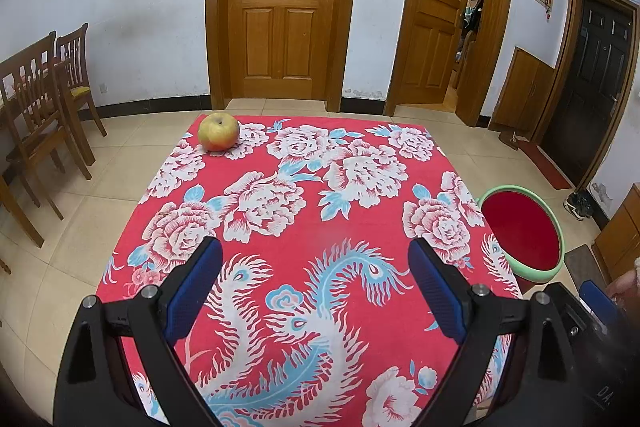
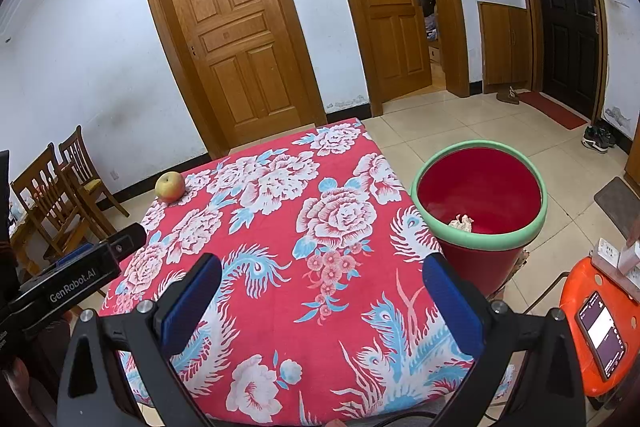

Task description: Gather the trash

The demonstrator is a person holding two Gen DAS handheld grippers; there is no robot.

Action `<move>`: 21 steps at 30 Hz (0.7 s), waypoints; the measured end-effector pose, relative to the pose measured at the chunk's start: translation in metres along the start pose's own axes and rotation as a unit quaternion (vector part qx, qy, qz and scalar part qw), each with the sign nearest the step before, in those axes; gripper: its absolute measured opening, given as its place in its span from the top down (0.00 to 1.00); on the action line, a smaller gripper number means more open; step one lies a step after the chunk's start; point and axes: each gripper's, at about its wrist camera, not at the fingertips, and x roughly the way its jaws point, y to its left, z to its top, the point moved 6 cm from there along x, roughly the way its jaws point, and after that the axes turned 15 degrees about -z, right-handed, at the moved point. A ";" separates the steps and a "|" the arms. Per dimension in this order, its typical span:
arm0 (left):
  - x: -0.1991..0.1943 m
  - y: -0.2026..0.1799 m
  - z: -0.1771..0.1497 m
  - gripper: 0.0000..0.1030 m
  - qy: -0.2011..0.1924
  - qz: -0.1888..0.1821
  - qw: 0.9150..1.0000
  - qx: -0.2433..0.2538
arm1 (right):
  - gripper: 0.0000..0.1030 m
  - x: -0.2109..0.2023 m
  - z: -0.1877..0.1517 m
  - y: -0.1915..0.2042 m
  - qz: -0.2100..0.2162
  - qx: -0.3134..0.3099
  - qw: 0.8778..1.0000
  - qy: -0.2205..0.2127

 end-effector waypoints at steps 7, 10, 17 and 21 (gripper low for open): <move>0.001 0.000 0.000 0.10 0.001 0.000 1.000 0.000 | 0.01 0.000 0.000 0.001 0.000 0.000 1.000 0.000; 0.001 0.000 0.000 0.10 0.000 0.001 1.000 0.000 | 0.01 -0.001 -0.001 0.002 0.000 0.000 1.000 0.000; 0.001 0.000 0.000 0.10 0.001 0.000 1.000 0.000 | 0.01 -0.001 -0.001 0.002 0.000 0.000 1.000 0.000; 0.001 0.000 -0.001 0.10 0.000 0.001 1.000 0.001 | 0.01 -0.001 -0.001 0.002 0.000 0.000 1.000 0.000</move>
